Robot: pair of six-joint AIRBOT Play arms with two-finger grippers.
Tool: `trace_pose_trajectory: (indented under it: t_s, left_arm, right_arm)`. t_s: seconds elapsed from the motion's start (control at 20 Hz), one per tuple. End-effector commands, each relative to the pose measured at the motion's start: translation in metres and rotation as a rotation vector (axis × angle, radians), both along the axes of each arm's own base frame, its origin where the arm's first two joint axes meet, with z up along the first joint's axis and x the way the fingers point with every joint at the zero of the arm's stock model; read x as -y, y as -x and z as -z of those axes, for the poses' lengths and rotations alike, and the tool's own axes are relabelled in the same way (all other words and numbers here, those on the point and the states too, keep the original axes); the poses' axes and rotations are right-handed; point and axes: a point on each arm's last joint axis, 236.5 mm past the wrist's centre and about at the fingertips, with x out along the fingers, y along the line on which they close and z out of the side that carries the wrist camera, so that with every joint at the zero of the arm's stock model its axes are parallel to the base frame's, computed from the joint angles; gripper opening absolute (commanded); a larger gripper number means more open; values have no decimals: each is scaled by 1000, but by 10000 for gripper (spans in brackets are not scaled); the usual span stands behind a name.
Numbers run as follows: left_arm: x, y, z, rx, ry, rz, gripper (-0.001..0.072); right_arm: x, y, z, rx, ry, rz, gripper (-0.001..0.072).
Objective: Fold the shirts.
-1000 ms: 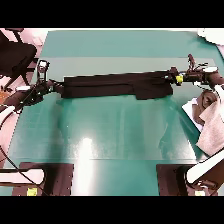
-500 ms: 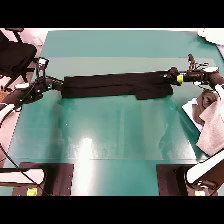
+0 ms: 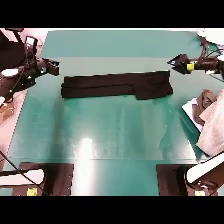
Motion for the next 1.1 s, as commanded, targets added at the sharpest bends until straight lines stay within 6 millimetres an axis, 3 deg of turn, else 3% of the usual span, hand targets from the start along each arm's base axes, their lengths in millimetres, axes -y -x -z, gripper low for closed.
trace_pose_trajectory:
  t_s: [0.0,0.1,0.3,0.55,0.75,0.9,1.05]
  left_arm:
    - [49,29,1,-188,105,126,23]
    - [75,42,29,-299,36,148,22]
    - [158,60,62,-451,95,247,22]
    - [225,39,90,-609,234,234,23]
    - [263,50,135,-716,217,260,23]
    - [269,60,166,-778,157,222,23]
    - [267,57,177,-786,152,183,23]
  right_arm:
    - [43,18,-3,-82,164,3,687]
    - [59,26,-5,-109,166,24,708]
    - [77,39,7,-170,135,36,708]
    - [74,30,6,-147,133,48,708]
    - [67,34,25,-200,110,23,708]
    - [61,38,41,-244,77,-1,708]
    - [57,47,62,-308,50,-35,710]
